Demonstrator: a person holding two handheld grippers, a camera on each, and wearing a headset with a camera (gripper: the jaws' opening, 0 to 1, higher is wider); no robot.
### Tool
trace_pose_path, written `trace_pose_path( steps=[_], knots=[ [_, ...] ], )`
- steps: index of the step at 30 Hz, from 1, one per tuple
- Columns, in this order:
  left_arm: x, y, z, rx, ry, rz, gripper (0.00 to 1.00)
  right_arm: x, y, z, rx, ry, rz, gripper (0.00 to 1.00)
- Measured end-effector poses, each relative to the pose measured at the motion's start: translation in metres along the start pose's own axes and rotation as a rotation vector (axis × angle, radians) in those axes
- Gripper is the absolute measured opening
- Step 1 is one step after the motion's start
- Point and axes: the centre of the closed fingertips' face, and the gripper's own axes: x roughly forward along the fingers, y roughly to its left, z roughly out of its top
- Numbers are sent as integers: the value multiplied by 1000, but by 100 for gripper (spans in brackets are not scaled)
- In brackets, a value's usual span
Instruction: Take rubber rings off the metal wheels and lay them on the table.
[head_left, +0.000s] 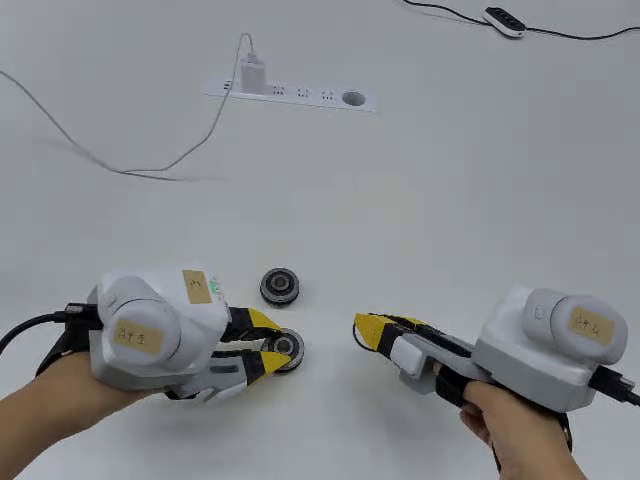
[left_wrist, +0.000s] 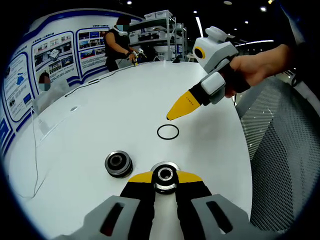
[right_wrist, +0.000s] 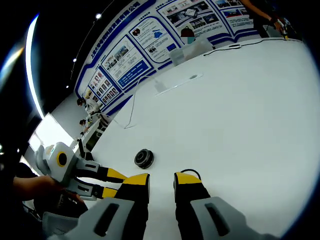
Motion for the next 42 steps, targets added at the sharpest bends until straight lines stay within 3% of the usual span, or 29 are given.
trace_pose_path(
  steps=[14, 19, 23, 34, 42],
  knots=[
    [0, -3, 0, 10, 1, -13, 14, 2, 7, -3, 8, 6, 20, 20],
    [0, -3, 0, 18, 0, -15, 14, 3, 13, -3, 20, 5, 50, 21],
    [0, -2, 0, 14, 7, -21, 13, 4, 23, -4, 45, 13, 104, 24],
    [0, -3, 0, 36, 5, -20, 12, 18, 40, -28, 123, 89, 152, 43],
    [0, -3, 0, 46, 4, -27, 12, 27, 54, -40, 173, 130, 190, 46]
  ],
)
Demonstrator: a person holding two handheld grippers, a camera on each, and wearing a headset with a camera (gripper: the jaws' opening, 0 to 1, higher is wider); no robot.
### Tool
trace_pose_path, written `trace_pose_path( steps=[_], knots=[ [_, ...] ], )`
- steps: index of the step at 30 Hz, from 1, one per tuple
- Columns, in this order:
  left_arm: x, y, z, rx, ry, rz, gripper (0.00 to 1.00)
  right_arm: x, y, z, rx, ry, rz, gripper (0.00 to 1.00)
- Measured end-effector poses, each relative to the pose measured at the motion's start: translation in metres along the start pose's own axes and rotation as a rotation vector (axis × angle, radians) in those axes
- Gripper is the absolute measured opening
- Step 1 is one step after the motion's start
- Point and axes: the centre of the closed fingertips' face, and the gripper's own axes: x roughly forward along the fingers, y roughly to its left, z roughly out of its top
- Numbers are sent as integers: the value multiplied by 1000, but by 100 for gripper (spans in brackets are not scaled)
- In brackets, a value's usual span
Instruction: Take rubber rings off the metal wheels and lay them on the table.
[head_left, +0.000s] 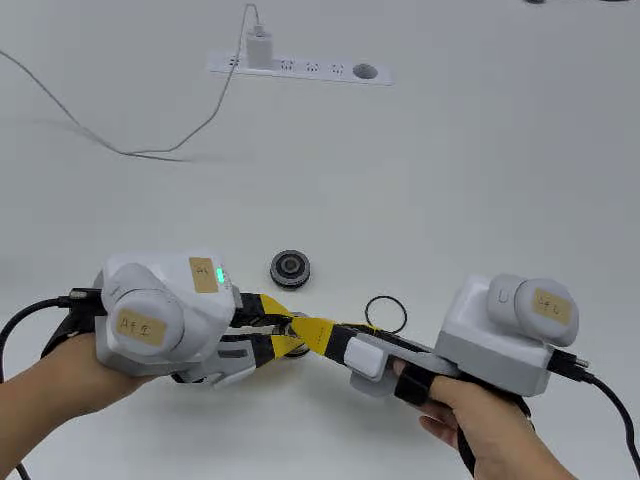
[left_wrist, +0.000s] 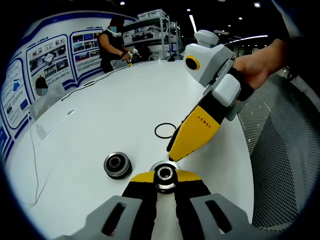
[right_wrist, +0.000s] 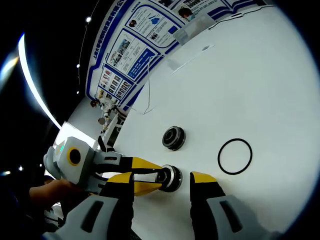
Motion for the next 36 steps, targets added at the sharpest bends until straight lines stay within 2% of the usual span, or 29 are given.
trace_pose_path(
  steps=[13, 19, 23, 27, 34, 36],
  knots=[
    [0, 0, 0, 0, -2, 2, 12, 10, 9, -11, 41, 33, 49, 45],
    [0, 0, 0, -2, -2, 4, 12, 8, 7, -10, 72, 28, 53, 44],
    [-1, 0, 0, 1, 0, 5, 12, 5, 6, -12, 99, 44, 67, 42],
    [-1, 0, 0, 1, 0, 5, 12, 3, 6, -12, 138, 14, 77, 41],
    [-1, 0, 0, -2, -2, 7, 12, 0, 8, -10, 136, 2, 75, 38],
    [-1, 0, 0, -1, -2, 6, 12, -2, 8, -8, 128, -6, 72, 34]
  ],
)
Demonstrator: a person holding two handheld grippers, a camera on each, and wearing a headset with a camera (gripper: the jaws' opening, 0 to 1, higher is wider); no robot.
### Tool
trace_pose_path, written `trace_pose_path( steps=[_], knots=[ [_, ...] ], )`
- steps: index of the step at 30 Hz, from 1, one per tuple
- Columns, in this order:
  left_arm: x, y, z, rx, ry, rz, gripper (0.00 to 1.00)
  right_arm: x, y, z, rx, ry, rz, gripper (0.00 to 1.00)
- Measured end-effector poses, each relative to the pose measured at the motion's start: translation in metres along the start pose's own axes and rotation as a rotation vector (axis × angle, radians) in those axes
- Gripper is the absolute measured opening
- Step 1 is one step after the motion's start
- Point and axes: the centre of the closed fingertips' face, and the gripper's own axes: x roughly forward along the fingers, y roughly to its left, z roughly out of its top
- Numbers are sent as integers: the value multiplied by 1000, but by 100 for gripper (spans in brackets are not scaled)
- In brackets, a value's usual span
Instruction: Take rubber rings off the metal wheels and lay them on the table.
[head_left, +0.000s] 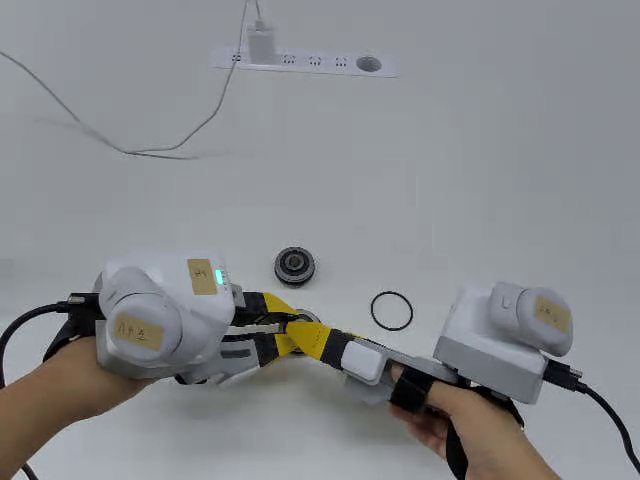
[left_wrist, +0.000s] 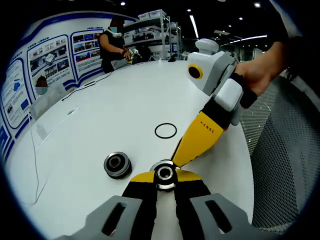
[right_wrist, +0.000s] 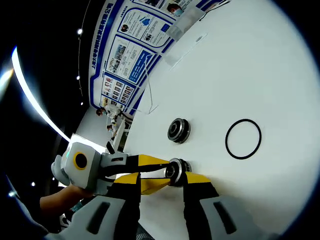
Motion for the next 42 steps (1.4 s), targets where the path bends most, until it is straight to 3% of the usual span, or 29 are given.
trace_pose_path(
  steps=[8, 12, 25, 42],
  knots=[
    [0, 0, 0, 0, -1, -1, 12, 3, -5, 1, 1, 7, -10, 29],
    [0, 0, 0, 2, 1, -1, 12, 5, -15, 4, -34, 8, -55, 19],
    [1, 0, 0, -2, 1, 1, 12, 7, -29, 6, -58, 34, -125, 5],
    [0, 0, -1, 4, 3, -2, 12, 7, -26, 6, -26, 45, -148, 2]
  ],
)
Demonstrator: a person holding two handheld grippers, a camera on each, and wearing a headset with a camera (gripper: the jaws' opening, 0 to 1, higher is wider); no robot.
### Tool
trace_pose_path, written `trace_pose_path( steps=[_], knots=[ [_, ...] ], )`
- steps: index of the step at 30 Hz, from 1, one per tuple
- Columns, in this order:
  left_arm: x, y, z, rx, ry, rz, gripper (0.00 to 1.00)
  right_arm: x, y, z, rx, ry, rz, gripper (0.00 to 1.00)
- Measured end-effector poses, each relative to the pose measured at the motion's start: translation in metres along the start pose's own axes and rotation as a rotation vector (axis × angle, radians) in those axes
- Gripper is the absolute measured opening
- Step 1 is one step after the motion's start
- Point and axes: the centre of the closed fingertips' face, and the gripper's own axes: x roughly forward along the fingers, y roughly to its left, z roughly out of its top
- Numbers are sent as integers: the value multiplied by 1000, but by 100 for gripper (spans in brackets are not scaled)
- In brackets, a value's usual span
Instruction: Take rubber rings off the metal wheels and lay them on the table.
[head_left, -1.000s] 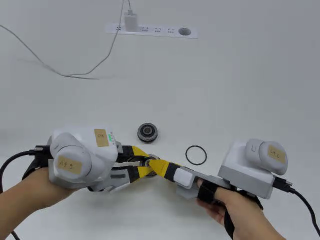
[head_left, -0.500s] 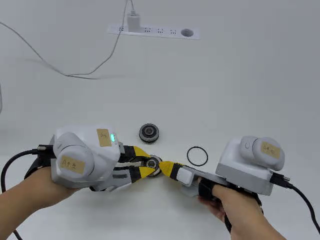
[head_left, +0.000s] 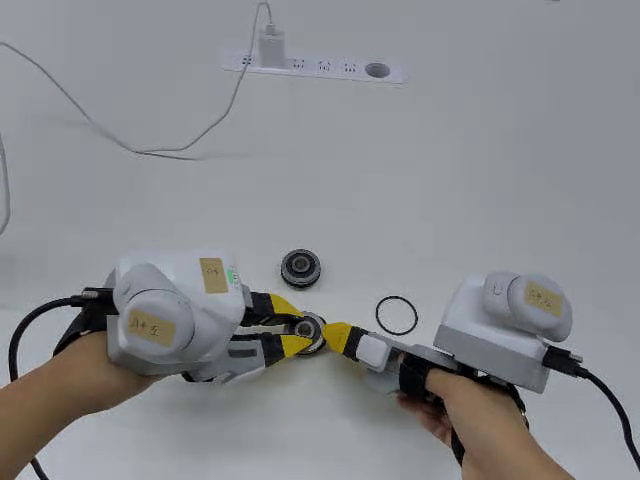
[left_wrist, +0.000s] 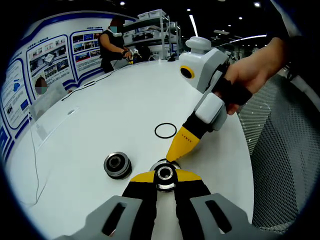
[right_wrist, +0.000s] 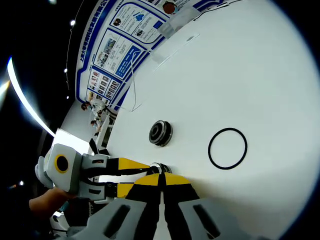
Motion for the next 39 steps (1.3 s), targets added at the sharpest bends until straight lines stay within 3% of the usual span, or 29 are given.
trace_pose_path(
  steps=[16, 39],
  knots=[
    [0, 0, 0, 0, 0, 21, 12, -1, 3, 1, 28, 3, 4, 0],
    [0, 0, 0, 0, 0, 22, 12, -2, 11, -2, -36, 9, 24, 0]
  ],
)
